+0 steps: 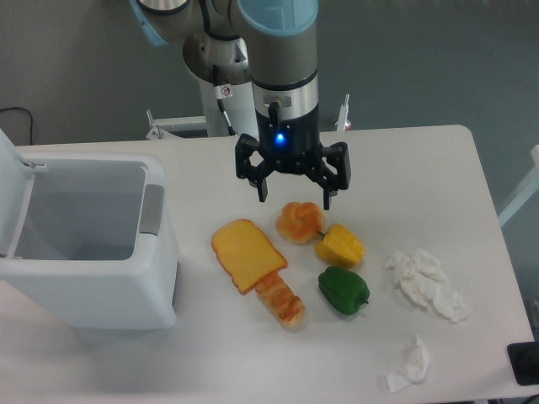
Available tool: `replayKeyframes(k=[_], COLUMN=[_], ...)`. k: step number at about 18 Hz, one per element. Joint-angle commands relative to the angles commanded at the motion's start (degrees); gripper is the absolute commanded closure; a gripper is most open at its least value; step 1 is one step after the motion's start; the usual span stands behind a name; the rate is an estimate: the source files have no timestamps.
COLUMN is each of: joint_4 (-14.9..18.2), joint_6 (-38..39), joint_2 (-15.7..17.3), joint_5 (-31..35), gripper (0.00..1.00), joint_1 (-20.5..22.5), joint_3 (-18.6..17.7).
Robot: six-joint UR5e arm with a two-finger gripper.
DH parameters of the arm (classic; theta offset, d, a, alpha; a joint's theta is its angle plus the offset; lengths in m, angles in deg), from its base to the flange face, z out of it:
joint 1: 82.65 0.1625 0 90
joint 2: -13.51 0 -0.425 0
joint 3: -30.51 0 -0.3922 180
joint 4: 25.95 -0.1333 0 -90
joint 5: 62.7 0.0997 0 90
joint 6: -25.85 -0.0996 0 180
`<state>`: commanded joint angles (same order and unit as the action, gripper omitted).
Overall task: Pick up the square bread
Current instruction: 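Move the gripper down toward the food between the toast and peppers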
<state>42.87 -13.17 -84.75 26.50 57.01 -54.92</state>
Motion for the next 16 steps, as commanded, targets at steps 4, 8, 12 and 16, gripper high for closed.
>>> replayKeyframes(k=[4,8,12,16], joint_4=[-0.09,0.0,-0.09,0.0], joint_6=[0.09,1.58,3.59,8.6], joint_2=[-0.35,-2.02,-3.95,-6.58], joint_5=[0.53,0.26,0.44,0.18], gripper=[0.0,0.0,0.0,0.0], joint_1=[-0.18,0.35,0.61,0.44], joint_3=[-0.17,-1.4,-2.28,-2.46])
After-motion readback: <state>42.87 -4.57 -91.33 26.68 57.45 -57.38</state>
